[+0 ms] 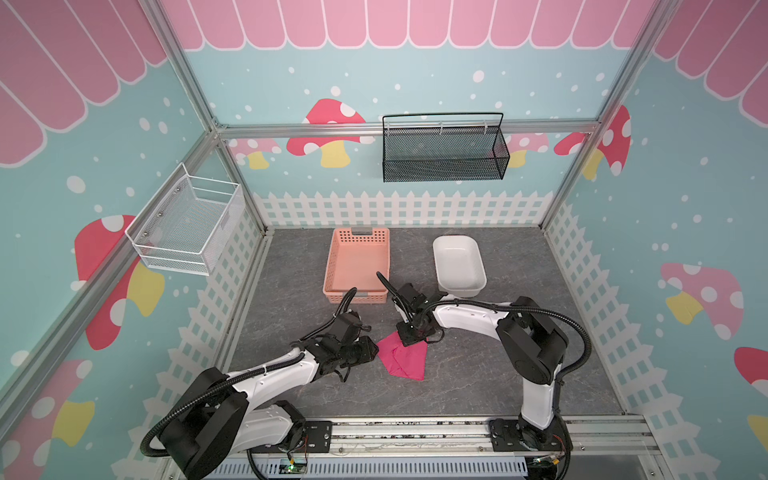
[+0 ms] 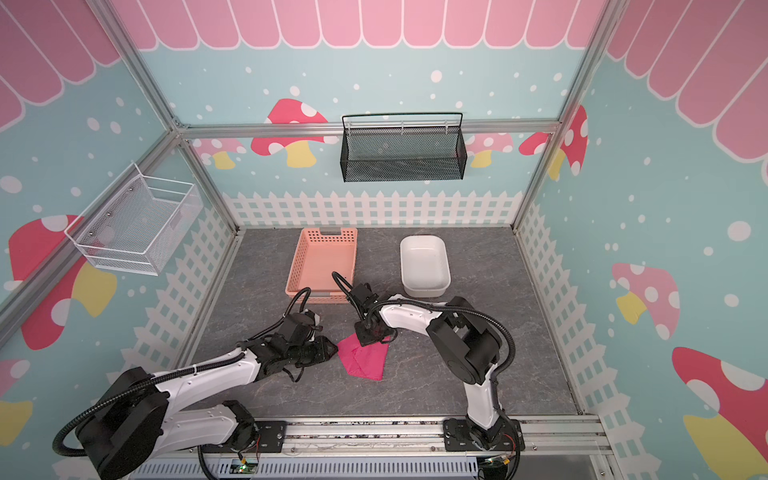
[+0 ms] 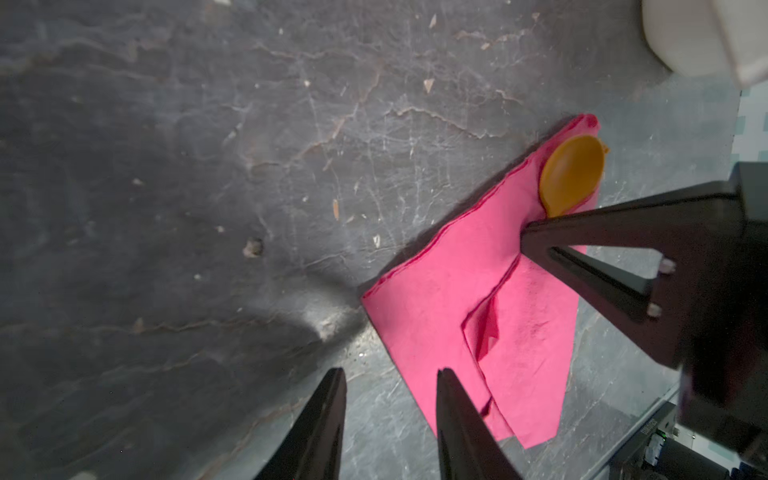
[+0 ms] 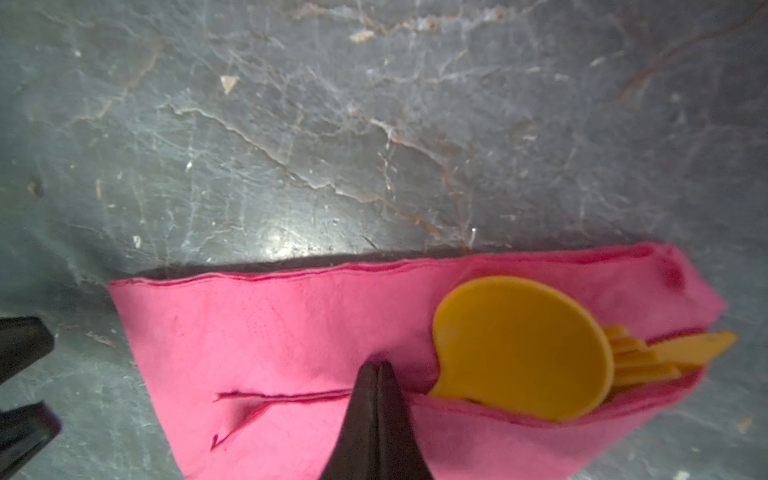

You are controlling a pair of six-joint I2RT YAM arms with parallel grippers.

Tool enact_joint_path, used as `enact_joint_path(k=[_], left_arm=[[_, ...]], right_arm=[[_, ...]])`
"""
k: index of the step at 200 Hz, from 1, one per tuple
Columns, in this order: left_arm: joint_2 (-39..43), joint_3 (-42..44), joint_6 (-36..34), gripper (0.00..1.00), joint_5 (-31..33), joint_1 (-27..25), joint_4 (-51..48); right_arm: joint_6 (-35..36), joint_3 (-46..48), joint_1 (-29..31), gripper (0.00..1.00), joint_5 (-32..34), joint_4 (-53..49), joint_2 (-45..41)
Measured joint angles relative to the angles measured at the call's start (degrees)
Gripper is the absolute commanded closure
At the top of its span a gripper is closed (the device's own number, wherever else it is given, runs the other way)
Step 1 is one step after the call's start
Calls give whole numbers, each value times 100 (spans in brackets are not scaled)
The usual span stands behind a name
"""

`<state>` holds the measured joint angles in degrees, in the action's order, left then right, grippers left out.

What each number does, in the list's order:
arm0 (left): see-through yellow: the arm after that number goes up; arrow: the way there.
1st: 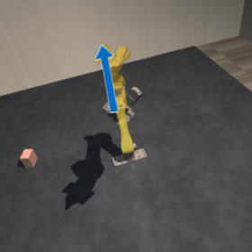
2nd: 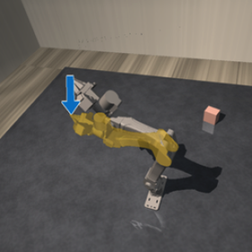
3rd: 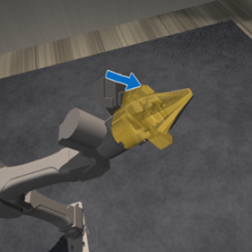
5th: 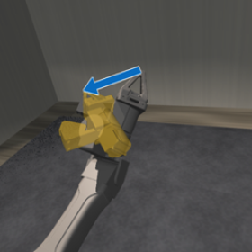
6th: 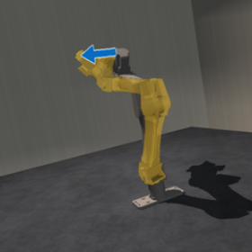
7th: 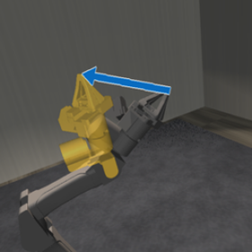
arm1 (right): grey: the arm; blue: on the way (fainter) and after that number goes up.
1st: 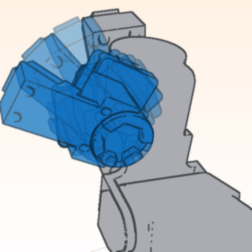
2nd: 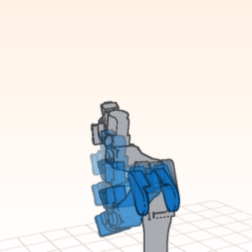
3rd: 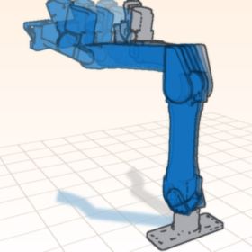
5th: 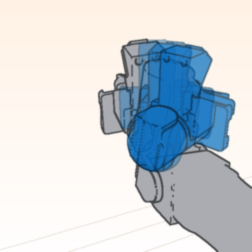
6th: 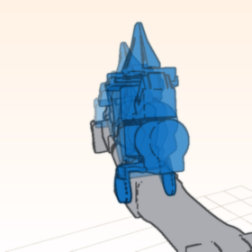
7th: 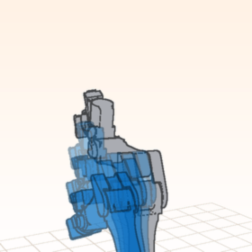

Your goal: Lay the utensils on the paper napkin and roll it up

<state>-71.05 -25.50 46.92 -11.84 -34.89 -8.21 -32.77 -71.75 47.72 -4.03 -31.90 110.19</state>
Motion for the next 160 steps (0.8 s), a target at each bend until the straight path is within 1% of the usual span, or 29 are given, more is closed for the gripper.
enact_joint_path(k=[51,110,140,160], left_arm=[[-420,256,227,59,-629,166,986],[-1054,529,649,59,-1325,258,2551],[-1086,870,988,58,-1517,256,3246],[-1029,1034,1167,57,-1563,212,3473]], right_arm=[[0,0,0,97,-7,2,-2],[-2,0,0,97,-7,2,0],[-2,2,0,97,-7,2,-2],[-2,2,0,97,-7,2,0]])
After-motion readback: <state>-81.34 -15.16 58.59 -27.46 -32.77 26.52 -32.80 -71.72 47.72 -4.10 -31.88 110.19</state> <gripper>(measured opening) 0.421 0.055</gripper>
